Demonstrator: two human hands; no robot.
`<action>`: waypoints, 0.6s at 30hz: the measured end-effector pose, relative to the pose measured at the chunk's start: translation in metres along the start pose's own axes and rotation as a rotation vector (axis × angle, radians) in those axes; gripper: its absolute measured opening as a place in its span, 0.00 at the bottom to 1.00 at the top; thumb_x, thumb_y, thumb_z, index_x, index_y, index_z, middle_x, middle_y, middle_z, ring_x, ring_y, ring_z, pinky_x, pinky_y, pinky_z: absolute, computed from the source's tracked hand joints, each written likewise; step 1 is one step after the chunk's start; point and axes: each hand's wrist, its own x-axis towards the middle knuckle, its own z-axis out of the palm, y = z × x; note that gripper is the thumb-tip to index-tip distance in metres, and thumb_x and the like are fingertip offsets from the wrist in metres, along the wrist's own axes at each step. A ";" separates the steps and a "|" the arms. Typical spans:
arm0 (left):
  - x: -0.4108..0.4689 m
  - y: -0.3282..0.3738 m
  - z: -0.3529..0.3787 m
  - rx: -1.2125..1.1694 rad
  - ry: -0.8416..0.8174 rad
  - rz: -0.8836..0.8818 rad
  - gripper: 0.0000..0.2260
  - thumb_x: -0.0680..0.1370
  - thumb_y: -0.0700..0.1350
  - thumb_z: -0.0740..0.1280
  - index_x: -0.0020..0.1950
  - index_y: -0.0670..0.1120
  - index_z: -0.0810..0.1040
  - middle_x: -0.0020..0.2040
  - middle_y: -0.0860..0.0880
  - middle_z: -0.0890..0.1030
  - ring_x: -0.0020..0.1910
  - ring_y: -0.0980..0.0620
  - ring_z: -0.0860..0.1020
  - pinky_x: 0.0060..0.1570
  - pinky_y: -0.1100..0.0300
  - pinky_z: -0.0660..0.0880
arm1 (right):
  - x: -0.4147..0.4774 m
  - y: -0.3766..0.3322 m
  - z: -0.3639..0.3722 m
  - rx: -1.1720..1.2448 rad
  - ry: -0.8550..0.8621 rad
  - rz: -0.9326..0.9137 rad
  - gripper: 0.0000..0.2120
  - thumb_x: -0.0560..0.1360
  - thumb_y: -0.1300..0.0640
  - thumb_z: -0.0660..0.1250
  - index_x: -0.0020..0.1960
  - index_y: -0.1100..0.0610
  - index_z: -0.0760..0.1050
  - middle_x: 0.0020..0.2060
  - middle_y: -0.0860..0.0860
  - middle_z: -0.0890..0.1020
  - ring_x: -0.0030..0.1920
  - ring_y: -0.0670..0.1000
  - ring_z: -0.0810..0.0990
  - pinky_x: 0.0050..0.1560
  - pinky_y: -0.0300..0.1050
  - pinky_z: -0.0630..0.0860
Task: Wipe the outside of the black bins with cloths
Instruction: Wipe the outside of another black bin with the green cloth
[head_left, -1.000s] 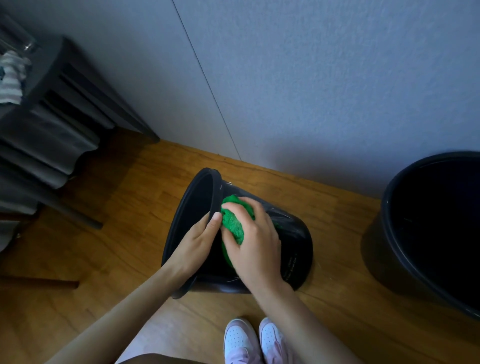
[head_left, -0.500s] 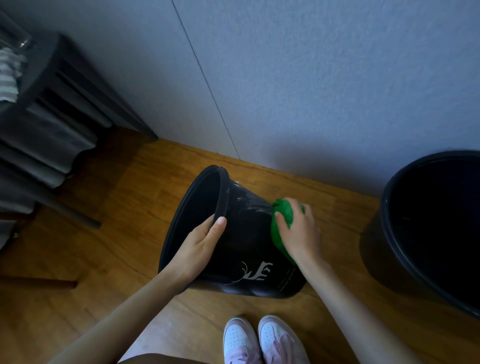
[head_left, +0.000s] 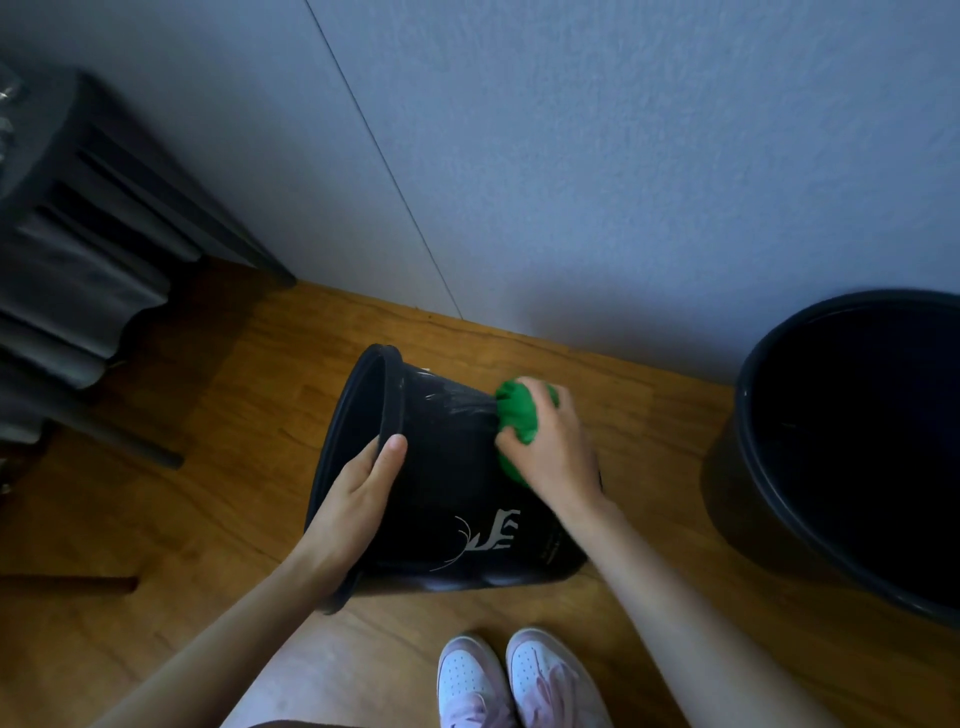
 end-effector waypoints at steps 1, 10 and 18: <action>0.000 0.000 0.000 0.001 0.004 -0.009 0.14 0.81 0.53 0.54 0.54 0.50 0.77 0.47 0.50 0.83 0.46 0.59 0.82 0.37 0.70 0.76 | 0.005 0.017 -0.002 -0.020 -0.009 0.077 0.25 0.70 0.54 0.69 0.66 0.49 0.68 0.61 0.53 0.70 0.54 0.57 0.76 0.45 0.43 0.69; 0.002 0.003 -0.001 0.012 -0.026 -0.008 0.15 0.81 0.53 0.53 0.57 0.51 0.76 0.50 0.51 0.82 0.48 0.61 0.81 0.38 0.72 0.75 | -0.016 0.057 -0.015 -0.037 -0.043 0.203 0.24 0.70 0.57 0.69 0.64 0.49 0.70 0.58 0.53 0.70 0.55 0.58 0.75 0.49 0.45 0.71; -0.002 0.003 0.002 0.009 -0.046 0.008 0.13 0.81 0.50 0.54 0.54 0.47 0.77 0.44 0.50 0.83 0.43 0.59 0.82 0.37 0.71 0.75 | -0.017 -0.025 -0.005 0.041 0.023 -0.177 0.25 0.67 0.56 0.71 0.64 0.50 0.72 0.59 0.51 0.73 0.54 0.54 0.75 0.49 0.40 0.66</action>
